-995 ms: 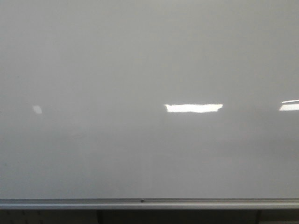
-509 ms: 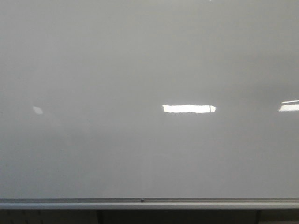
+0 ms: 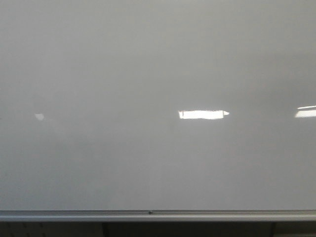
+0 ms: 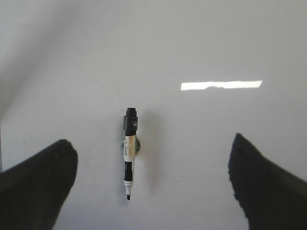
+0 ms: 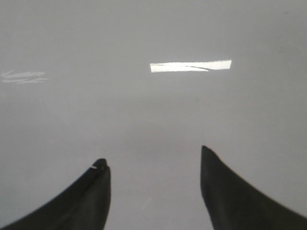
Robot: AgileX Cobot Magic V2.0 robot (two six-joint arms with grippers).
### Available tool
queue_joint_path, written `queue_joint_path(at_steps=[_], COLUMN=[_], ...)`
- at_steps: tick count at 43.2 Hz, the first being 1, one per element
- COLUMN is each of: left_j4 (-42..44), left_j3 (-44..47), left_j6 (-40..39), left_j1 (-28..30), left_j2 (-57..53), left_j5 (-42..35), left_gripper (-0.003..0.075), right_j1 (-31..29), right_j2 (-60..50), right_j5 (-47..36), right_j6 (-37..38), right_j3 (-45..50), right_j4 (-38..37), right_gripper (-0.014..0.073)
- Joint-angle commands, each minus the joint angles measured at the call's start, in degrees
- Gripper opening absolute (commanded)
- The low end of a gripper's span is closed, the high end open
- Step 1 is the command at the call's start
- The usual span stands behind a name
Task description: Write number 1 on whiteboard
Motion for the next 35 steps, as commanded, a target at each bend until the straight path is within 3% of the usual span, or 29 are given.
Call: queue_joint_path(at_steps=[1,17,24,35], left_j4=[0.2,2.8,2.8,2.8], left_j3=[-1.7,-11.8,-15.7,-16.8], left_j6=[0.1,0.2,0.2,0.2], left_j1=[0.1,0.9,5.1,7.0], left_j2=[1.9,27.8,36.5,47.8], left_j5=[-4.7,-3.7,-4.1,-11.6], left_gripper=[0.0691,0.0687,0.0617,0.0585], right_j1=[-0.2,-0.2,-0.2,-0.2], right_j2=[0.8,0.8,0.8,0.8], right_j5=[-4.2,-4.2,-4.2,-4.0], right_j6=[-0.3,-0.3,-0.3,-0.3], right_j3=[-2.1,-2.1,-2.1,-2.1], right_j4=[0.2,0.2,0.2,0.2], right_gripper=[0.0508,0.0508,0.0508,0.0508])
